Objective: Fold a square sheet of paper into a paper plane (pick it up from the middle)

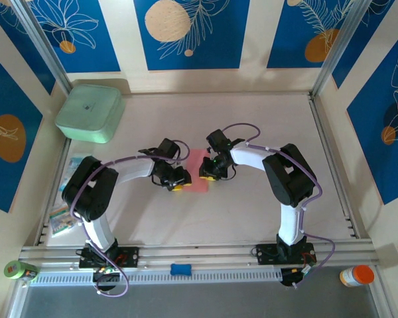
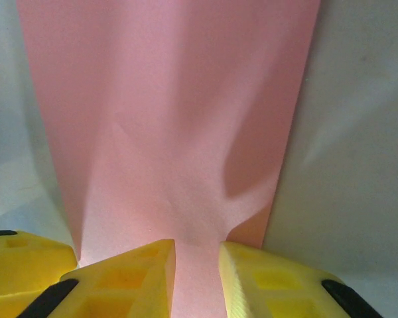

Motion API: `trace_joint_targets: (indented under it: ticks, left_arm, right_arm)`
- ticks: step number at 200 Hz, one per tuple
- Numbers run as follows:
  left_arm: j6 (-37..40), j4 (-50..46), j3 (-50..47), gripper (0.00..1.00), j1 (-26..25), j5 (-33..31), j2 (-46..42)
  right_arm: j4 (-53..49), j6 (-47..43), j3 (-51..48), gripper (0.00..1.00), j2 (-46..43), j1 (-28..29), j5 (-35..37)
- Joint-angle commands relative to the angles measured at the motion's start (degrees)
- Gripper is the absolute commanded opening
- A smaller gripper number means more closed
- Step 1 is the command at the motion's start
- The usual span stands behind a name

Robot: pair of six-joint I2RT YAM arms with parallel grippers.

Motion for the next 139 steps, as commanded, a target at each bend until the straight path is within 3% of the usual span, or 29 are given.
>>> trace_joint_targets:
  ticks: [1,64,80,108,139]
  left_arm:
    - [1.35,-1.77,1.67,0.40,-1.38,-0.26,1.75]
    - [1.26,4.21,1.16,0.41,-0.75,5.35,-1.04]
    - [2.38,2.40,1.56,0.43,-0.28,3.26,-1.18]
    - [5.19,-5.62,3.87,0.46,-0.11,-5.67,-0.70]
    - [4.51,-4.91,3.14,0.47,-0.69,-5.32,0.20]
  right_arm:
    - [-2.55,-0.78,-0.97,0.26,2.79,-0.24,2.11]
    - [-2.51,-0.77,-1.08,0.26,2.85,-0.27,2.02]
    - [-2.50,-0.78,-1.13,0.26,2.83,-0.26,2.06]
    - [-2.50,-0.76,-1.32,0.26,2.86,-0.28,2.17]
    - [-2.49,-0.78,-1.63,0.26,2.94,-0.28,2.11]
